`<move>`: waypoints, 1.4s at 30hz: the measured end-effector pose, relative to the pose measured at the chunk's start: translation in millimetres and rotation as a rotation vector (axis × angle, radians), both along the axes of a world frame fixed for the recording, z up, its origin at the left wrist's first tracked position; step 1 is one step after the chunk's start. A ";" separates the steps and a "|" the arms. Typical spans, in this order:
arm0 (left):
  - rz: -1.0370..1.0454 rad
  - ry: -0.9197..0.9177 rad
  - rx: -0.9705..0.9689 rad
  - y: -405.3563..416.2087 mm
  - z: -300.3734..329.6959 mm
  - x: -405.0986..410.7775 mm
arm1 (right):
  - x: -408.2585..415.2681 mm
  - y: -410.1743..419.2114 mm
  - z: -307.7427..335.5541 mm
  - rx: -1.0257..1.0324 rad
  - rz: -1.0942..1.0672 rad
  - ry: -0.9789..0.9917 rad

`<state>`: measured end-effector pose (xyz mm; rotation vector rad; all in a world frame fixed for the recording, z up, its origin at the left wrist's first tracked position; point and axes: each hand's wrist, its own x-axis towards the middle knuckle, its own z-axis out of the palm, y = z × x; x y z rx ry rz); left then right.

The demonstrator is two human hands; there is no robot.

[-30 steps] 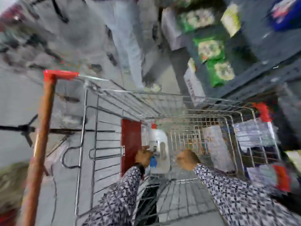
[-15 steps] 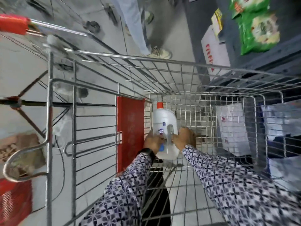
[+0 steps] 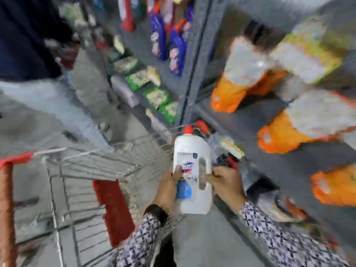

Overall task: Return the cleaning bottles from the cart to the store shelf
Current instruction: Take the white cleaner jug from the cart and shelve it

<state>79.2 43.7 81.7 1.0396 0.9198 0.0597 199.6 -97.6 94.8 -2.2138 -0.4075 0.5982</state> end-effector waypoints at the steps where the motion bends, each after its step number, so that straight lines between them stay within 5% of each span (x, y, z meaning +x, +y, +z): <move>1: -0.033 -0.075 0.030 -15.7 24.8 6.1 | -5.8 -22.7 26.7 0.099 -0.089 0.000; 8: -0.359 -0.536 0.143 -152.9 202.8 33.1 | -56.3 -178.9 178.8 0.738 -0.594 -0.019; 18: -0.670 -0.890 0.190 -289.7 293.6 15.8 | -123.9 -316.8 277.9 1.001 -0.847 -0.316; 27: -0.656 -0.908 0.235 -276.0 319.0 45.2 | -100.4 -302.7 298.0 1.009 -0.805 -0.406; 34: -0.605 -0.994 0.446 -184.3 370.5 164.5 | 23.3 -223.7 347.0 0.741 -0.613 -0.669; 42: -0.605 -0.964 0.342 -123.3 377.1 275.9 | 126.6 -154.8 356.4 0.583 -0.659 -0.784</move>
